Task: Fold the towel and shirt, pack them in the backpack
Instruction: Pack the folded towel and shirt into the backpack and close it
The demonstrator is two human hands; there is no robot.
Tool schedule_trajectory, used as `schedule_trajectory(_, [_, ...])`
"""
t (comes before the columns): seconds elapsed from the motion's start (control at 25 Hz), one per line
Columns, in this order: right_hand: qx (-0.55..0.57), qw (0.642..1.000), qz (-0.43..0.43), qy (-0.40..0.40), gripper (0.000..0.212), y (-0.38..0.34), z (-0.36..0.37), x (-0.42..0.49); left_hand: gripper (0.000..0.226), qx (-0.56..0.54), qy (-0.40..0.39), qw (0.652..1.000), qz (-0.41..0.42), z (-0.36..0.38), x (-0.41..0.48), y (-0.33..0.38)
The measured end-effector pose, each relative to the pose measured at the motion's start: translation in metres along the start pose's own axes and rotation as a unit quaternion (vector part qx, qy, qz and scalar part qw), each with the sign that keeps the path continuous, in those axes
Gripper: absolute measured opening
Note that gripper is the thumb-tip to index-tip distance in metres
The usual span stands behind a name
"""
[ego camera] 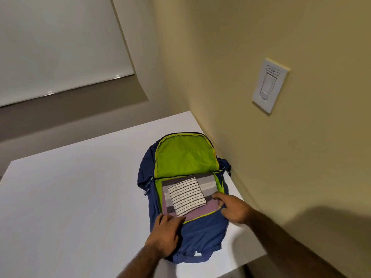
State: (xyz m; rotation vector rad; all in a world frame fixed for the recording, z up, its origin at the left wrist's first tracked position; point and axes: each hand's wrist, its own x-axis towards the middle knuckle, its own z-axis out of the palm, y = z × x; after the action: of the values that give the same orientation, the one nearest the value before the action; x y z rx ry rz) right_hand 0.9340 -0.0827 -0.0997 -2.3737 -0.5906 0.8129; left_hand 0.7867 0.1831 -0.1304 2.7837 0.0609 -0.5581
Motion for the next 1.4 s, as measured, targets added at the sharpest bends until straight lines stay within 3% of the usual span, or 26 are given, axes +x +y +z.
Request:
schedule_trajectory(0.12, [0.052, 0.999, 0.009, 0.003, 0.049, -0.019, 0.024, -0.010, 0.060, 0.011, 0.006, 1.000, 0.012, 0.005, -0.004, 0.015])
schedule_trajectory(0.24, [0.027, 0.996, 0.009, 0.087, 0.042, -0.043, 0.043, -0.025, 0.040, 0.072, 0.120, 0.989, 0.045, -0.004, -0.009, 0.024])
schedule_trajectory(0.32, [-0.028, 0.988, -0.005, 0.151, 0.043, -0.050, 0.052, -0.035, 0.042, 0.107, 0.184, 0.976, 0.041, -0.014, -0.013, 0.010])
schedule_trajectory(0.48, [-0.155, 0.977, 0.073, 0.129, 0.070, -0.060, 0.070, -0.049, 0.074, 0.108, 0.220, 0.969, -0.017, -0.023, -0.031, -0.036])
schedule_trajectory(0.6, [-0.213, 0.965, 0.107, 0.110, 0.081, -0.076, 0.076, -0.055, 0.070, 0.087, 0.264, 0.961, -0.004, -0.020, -0.047, -0.067])
schedule_trajectory(0.76, [-0.241, 0.956, 0.125, 0.112, 0.085, -0.112, 0.074, -0.066, 0.095, 0.041, 0.222, 0.974, 0.024, -0.008, -0.060, -0.094])
schedule_trajectory(0.84, [-0.251, 0.953, 0.128, 0.112, 0.082, -0.126, 0.065, -0.072, 0.077, 0.038, 0.216, 0.975, 0.018, -0.012, -0.064, -0.097])
schedule_trajectory(0.96, [-0.271, 0.946, 0.113, 0.137, 0.076, -0.142, 0.051, -0.085, 0.078, 0.055, 0.179, 0.982, -0.009, -0.029, -0.068, -0.092])
schedule_trajectory(1.12, [-0.274, 0.934, 0.100, 0.206, 0.078, -0.152, 0.020, -0.096, 0.074, 0.090, 0.239, 0.967, -0.006, -0.063, -0.076, -0.083])
schedule_trajectory(1.4, [-0.302, 0.928, 0.080, 0.200, 0.081, -0.142, -0.033, -0.063, 0.071, 0.133, 0.275, 0.951, -0.050, -0.131, -0.061, -0.085])
